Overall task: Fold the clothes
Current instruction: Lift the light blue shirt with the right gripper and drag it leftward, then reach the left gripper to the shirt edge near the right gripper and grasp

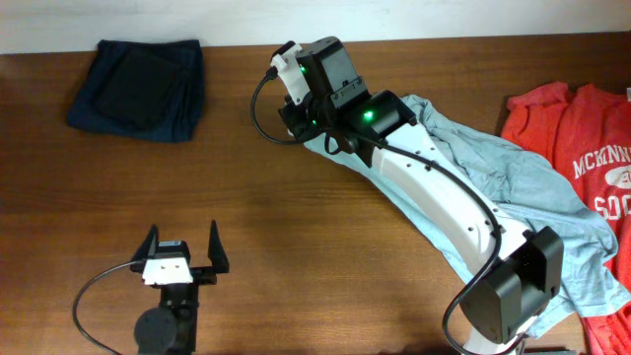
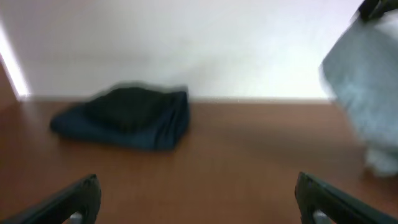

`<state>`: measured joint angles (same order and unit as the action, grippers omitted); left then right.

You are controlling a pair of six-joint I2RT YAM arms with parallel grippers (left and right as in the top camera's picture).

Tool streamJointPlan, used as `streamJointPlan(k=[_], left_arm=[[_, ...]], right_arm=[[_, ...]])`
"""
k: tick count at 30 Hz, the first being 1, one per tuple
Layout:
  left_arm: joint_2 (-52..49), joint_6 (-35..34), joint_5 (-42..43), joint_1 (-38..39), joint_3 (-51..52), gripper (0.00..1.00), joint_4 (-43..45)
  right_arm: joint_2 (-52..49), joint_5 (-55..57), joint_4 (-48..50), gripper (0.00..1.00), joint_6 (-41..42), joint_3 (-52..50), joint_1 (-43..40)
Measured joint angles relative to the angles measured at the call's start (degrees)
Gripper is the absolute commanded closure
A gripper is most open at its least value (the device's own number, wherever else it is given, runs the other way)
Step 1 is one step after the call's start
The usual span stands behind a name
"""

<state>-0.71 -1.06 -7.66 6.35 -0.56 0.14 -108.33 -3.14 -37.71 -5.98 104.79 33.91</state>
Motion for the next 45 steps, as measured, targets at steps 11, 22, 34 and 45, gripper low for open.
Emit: streamJointPlan(k=[11, 22, 34, 45], left_arm=[[-12.2, -6.8, 13.1, 0.0, -15.3, 0.01, -12.6], [-65.4, -9.3, 30.3, 0.0, -48.5, 0.0, -12.1], [-92.7, -9.7, 48.5, 0.0, -50.8, 0.21, 0.6], [-103.4, -9.7, 62.2, 0.1, -50.8, 0.23, 14.8]], right_arm=[[0.0, 0.0, 0.0, 0.96, 0.0, 0.0, 0.0], [0.0, -0.2, 0.3, 0.96, 0.0, 0.0, -0.1], [0.0, -0.2, 0.4, 0.96, 0.0, 0.0, -0.1], [0.0, -0.2, 0.4, 0.96, 0.0, 0.0, -0.1]])
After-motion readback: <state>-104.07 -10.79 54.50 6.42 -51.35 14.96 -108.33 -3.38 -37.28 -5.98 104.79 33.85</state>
